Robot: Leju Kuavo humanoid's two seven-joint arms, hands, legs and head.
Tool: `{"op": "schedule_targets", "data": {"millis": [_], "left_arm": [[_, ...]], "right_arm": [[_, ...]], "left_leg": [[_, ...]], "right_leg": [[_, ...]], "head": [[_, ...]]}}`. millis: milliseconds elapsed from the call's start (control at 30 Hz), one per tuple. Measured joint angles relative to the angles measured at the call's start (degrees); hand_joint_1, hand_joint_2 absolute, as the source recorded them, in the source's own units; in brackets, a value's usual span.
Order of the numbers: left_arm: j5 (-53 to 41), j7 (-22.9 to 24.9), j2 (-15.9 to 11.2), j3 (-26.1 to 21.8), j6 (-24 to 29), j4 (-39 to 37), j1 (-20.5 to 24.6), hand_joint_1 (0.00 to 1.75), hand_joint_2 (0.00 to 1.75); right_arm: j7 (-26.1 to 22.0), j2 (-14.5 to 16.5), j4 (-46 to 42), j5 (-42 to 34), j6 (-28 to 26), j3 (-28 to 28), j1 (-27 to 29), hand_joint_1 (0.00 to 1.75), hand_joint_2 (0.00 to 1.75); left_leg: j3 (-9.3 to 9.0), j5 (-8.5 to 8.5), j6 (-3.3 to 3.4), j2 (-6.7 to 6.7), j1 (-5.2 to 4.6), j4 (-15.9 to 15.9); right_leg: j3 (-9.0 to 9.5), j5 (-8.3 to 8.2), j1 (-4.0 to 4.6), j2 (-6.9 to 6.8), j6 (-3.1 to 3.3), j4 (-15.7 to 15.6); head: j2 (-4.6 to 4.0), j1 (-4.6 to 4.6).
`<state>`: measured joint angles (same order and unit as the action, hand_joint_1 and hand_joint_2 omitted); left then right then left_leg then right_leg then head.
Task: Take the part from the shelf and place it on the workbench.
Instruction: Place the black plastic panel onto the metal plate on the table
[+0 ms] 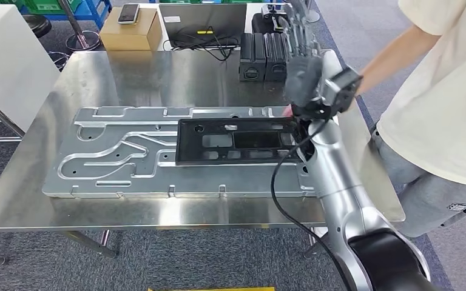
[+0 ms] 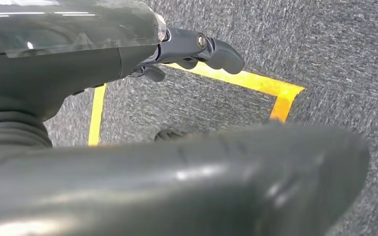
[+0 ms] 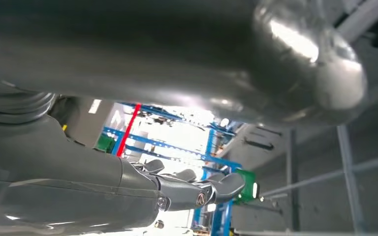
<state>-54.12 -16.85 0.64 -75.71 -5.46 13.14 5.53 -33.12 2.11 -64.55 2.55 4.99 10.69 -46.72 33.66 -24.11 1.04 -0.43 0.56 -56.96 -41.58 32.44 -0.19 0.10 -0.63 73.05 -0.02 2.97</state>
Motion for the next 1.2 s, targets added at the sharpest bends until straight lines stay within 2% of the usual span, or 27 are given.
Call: {"op": "schedule_targets", "data": {"millis": [33, 67, 133, 200, 233, 333, 367, 400, 467, 500, 533, 567, 600, 667, 700, 733, 833, 900, 933, 1000, 1033, 1067, 1167, 1200], "left_arm": [[0.3, 0.0, 0.2, 0.0, 0.0, 0.0, -0.2, 0.00, 0.00], [0.5, -0.1, 0.3, -0.1, 0.1, 0.0, -0.3, 0.00, 0.00], [0.8, -0.2, 0.7, -0.3, 0.2, 0.0, -0.7, 0.00, 0.00], [0.9, -0.3, 0.9, -0.4, 0.3, 0.0, -0.8, 0.00, 0.00], [1.0, -0.3, 0.9, -0.4, 0.4, 0.0, -0.9, 0.00, 0.00], [1.1, -0.4, 1.0, -0.5, 0.5, 0.0, -0.8, 0.00, 0.00], [1.1, -0.5, 1.0, -0.6, 0.5, 0.0, -0.8, 0.00, 0.00], [1.1, -0.5, 1.1, -0.6, 0.5, 0.0, -0.8, 0.00, 0.00], [1.1, -0.5, 1.1, -0.8, 0.5, 0.0, -0.8, 0.00, 0.00], [1.1, -0.5, 1.2, -0.9, 0.5, 0.0, -0.8, 0.00, 0.00], [1.1, -0.5, 1.2, -1.0, 0.6, 0.0, -0.9, 0.00, 0.00], [1.1, -0.5, 1.2, -1.1, 0.6, 0.0, -0.9, 0.00, 0.00], [1.1, -0.5, 1.2, -1.2, 0.6, 0.0, -0.9, 0.00, 0.00], [1.2, -0.5, 1.2, -1.3, 0.6, 0.0, -0.8, 0.00, 0.00], [1.2, -0.5, 1.2, -1.4, 0.6, 0.0, -0.7, 0.00, 0.00], [1.4, -0.6, 1.2, -1.4, 0.7, 0.0, -0.7, 0.00, 0.00], [1.9, -0.9, 1.1, -1.5, 0.8, 0.0, -0.8, 0.00, 0.00], [2.3, -1.2, 1.2, -1.7, 0.8, 0.0, -0.8, 0.00, 0.00], [2.5, -1.4, 1.2, -1.8, 0.8, 0.0, -0.8, 0.00, 0.00], [2.8, -1.8, 1.3, -1.9, 0.8, 0.0, -0.9, 0.00, 0.00], [2.9, -1.9, 1.3, -2.0, 0.7, 0.0, -0.9, 0.00, 0.00], [3.0, -2.0, 1.3, -2.2, 0.7, 0.0, -0.9, 0.00, 0.00], [3.1, -2.3, 1.5, -2.5, 0.5, 0.0, -0.9, 0.00, 0.00], [3.1, -2.3, 1.5, -2.5, 0.5, 0.0, -0.9, 0.00, 0.00]], "right_arm": [[-0.6, -1.1, -2.3, -1.0, 0.6, -0.7, 2.6, 0.00, 0.00], [-1.2, -2.1, -4.5, -1.7, 1.1, -1.3, 5.1, 0.00, 0.00], [-1.8, -3.7, -8.1, -2.5, 2.0, -2.3, 8.9, 0.00, 0.00], [-1.9, -4.8, -11.1, -2.8, 2.6, -3.0, 11.5, 0.00, 0.00], [-1.9, -5.2, -12.2, -2.8, 2.7, -3.2, 12.5, 0.00, 0.00], [-1.9, -5.7, -14.7, -2.8, 2.8, -3.6, 14.2, 0.00, 0.00], [-1.9, -5.8, -15.3, -2.8, 2.8, -3.7, 14.4, 0.00, 0.00], [-1.9, -5.8, -15.7, -2.8, 2.8, -3.7, 14.5, 0.00, 0.00], [-1.8, -5.9, -16.4, -2.8, 2.8, -3.7, 14.8, 0.00, 0.00], [-1.8, -5.9, -16.5, -2.8, 2.8, -3.7, 15.1, 0.00, 0.00], [-1.8, -6.0, -16.6, -2.8, 2.8, -3.7, 15.3, 0.00, 0.00], [-1.8, -6.0, -16.8, -2.8, 2.8, -3.7, 15.5, 0.00, 0.00], [-1.8, -6.0, -16.9, -2.8, 2.8, -3.7, 15.7, 0.00, 0.00], [-1.8, -6.1, -17.3, -2.8, 2.8, -3.7, 15.8, 0.00, 0.00], [-1.8, -6.2, -17.5, -2.8, 3.0, -3.8, 15.9, 0.00, 0.00], [-1.7, -6.3, -17.7, -2.7, 3.2, -3.8, 16.2, 0.00, 0.00], [-1.7, -7.0, -19.6, -2.3, 4.2, -3.9, 18.7, 0.00, 0.00], [-1.7, -7.6, -21.7, -1.4, 4.8, -3.9, 20.7, 0.00, 0.00], [-1.8, -7.9, -22.8, -0.9, 5.1, -3.9, 21.8, 0.00, 0.00], [-1.8, -8.2, -24.8, 0.2, 5.5, -3.7, 23.8, 0.00, 0.00], [-1.8, -8.3, -25.8, 0.7, 5.7, -3.5, 24.7, 0.00, 0.00], [-1.8, -8.4, -26.8, 1.0, 5.8, -3.2, 25.4, 0.00, 0.00], [-1.7, -8.5, -28.8, 1.6, 6.1, -2.4, 26.2, 0.00, 0.00], [-1.7, -8.5, -29.0, 1.6, 6.1, -2.3, 26.3, 0.00, 0.00]], "left_leg": [[-0.01, -0.05, 0.03, -0.12, 0.01, 0.0], [-0.02, -0.11, 0.00, -0.24, 0.02, -0.1], [-0.01, -0.43, -0.28, -0.36, 0.03, -0.5], [0.13, -0.90, -0.86, -0.34, -0.15, -1.1], [0.17, -1.08, -1.14, -0.30, -0.24, -1.3], [0.10, -1.47, -1.97, -0.12, -0.24, -1.5], [0.48, -2.27, -2.27, -0.04, -0.19, -2.5], [1.38, -3.68, -2.55, 0.02, -0.13, -4.7], [4.60, -7.53, -2.94, 0.10, -0.04, -12.1], [6.24, -8.94, -3.04, 0.10, -0.01, -15.7], [7.18, -9.39, -3.02, 0.10, -0.01, -17.7], [7.04, -8.71, -2.88, 0.10, -0.02, -17.6], [5.76, -7.06, -2.60, 0.10, -0.05, -15.0], [1.48, -3.42, -1.72, 0.15, -0.35, -6.6], [-0.13, -2.39, -1.34, 0.21, -0.60, -3.4], [-1.03, -1.98, -1.06, 0.24, -0.83, -1.6], [-1.47, -1.51, -0.38, 0.19, -0.93, -0.3], [-1.91, -0.80, 0.25, 0.19, -0.63, 0.8], [-2.04, -0.56, 0.43, 0.21, -0.51, 1.2], [-1.96, -0.48, 0.60, 0.20, -0.57, 1.3], [-1.91, -0.51, 0.59, 0.20, -0.57, 1.2], [-1.87, -0.55, 0.53, 0.20, -0.55, 1.1], [-1.83, -0.69, 0.32, 0.20, -0.48, 0.6], [-1.82, -0.70, 0.29, 0.20, -0.46, 0.6]], "right_leg": [[-0.81, 0.06, -0.16, -0.01, -0.15, 1.5], [-0.48, -1.01, -0.34, -0.03, -0.25, 0.6], [2.84, -4.68, -0.62, -0.08, -0.31, -6.6], [5.74, -6.89, -0.55, 0.01, 0.01, -12.7], [6.25, -7.06, -0.45, 0.11, 0.29, -13.8], [6.31, -7.17, -0.43, 0.29, 1.30, -13.9], [6.37, -7.24, -0.51, 0.26, 1.66, -14.0], [6.43, -7.30, -0.59, 0.20, 1.97, -14.1], [6.44, -7.28, -0.48, 0.09, 2.31, -14.1], [6.44, -7.27, -0.38, 0.05, 2.36, -14.1], [6.44, -7.26, -0.28, 0.03, 2.38, -14.1], [6.48, -7.26, -0.19, 0.03, 2.39, -14.1], [6.54, -7.26, -0.10, 0.05, 2.39, -14.1], [6.66, -7.27, 0.06, 0.08, 2.33, -14.1], [6.66, -7.30, 0.08, 0.07, 2.19, -14.1], [6.64, -7.35, 0.07, 0.04, 1.97, -14.1], [6.79, -7.48, -0.04, -0.11, 1.00, -14.4], [6.05, -5.89, -0.01, -0.07, 0.47, -12.5], [4.90, -4.21, -0.05, -0.04, 0.29, -9.9], [1.53, -0.54, -0.17, -0.01, -0.03, -2.6], [0.31, 0.30, -0.26, -0.02, -0.18, 0.0], [-0.05, 0.11, -0.38, -0.04, -0.33, 0.9], [2.20, -3.00, -0.73, -0.08, -0.59, -3.2], [2.67, -3.45, -0.76, -0.09, -0.61, -4.1]], "head": [[0.00, 0.00], [0.00, 0.00], [0.00, 0.00], [0.00, 0.01], [0.00, 0.01], [0.00, 0.01], [0.00, 0.01], [0.00, 0.02], [0.00, 0.02], [0.00, 0.02], [0.00, 0.01], [0.00, 0.01], [0.00, 0.01], [0.00, 0.02], [0.00, 0.02], [0.00, 0.01], [0.00, 0.01], [0.00, 0.01], [0.00, 0.00], [0.00, 0.00], [0.00, 0.00], [0.00, 0.00], [0.00, 0.00], [0.00, 0.00]]}}
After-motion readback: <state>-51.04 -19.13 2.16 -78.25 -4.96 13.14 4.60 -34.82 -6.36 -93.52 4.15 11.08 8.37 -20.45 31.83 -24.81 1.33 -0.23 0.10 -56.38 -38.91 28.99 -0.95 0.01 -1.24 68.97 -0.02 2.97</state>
